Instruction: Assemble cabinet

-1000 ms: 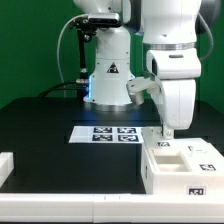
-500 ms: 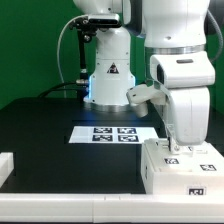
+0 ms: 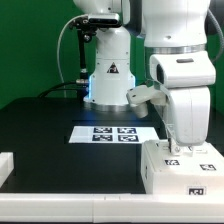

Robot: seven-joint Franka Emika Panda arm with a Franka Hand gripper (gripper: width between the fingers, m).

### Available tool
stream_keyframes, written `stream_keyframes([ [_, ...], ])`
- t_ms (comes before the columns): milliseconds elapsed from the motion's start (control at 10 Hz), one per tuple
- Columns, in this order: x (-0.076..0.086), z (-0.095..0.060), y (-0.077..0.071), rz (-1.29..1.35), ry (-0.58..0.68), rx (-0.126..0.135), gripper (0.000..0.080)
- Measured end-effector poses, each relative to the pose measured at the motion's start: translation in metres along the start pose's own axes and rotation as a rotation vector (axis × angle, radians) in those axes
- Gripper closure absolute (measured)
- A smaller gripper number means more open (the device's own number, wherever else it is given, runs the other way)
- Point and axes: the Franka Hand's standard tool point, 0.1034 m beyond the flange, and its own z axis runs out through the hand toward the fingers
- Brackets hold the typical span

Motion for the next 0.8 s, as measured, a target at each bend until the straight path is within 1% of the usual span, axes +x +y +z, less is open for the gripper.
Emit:
stream_keyframes([
  [100, -0.0009, 0.0002, 0.0066, -0.006, 0.002, -0.001, 0.0735],
  [200, -0.0019, 0.0008, 0.0157, -0.017, 0.006, 0.013, 0.0735],
  [300, -0.0017, 0.0009, 0.0158, -0.017, 0.007, 0.041, 0.0735],
  [400, -0.0009, 0.0012, 0.016, -0.013, 0.006, 0.063, 0.0735],
  [500, -0.0006, 0.001, 0.0163, -0.009, 0.005, 0.075, 0.0735],
  [700, -0.0008, 0.0008, 0.0162, -0.009, 0.005, 0.075, 0.0735],
  [800, -0.001, 0.0013, 0.016, -0.009, 0.005, 0.075, 0.066],
])
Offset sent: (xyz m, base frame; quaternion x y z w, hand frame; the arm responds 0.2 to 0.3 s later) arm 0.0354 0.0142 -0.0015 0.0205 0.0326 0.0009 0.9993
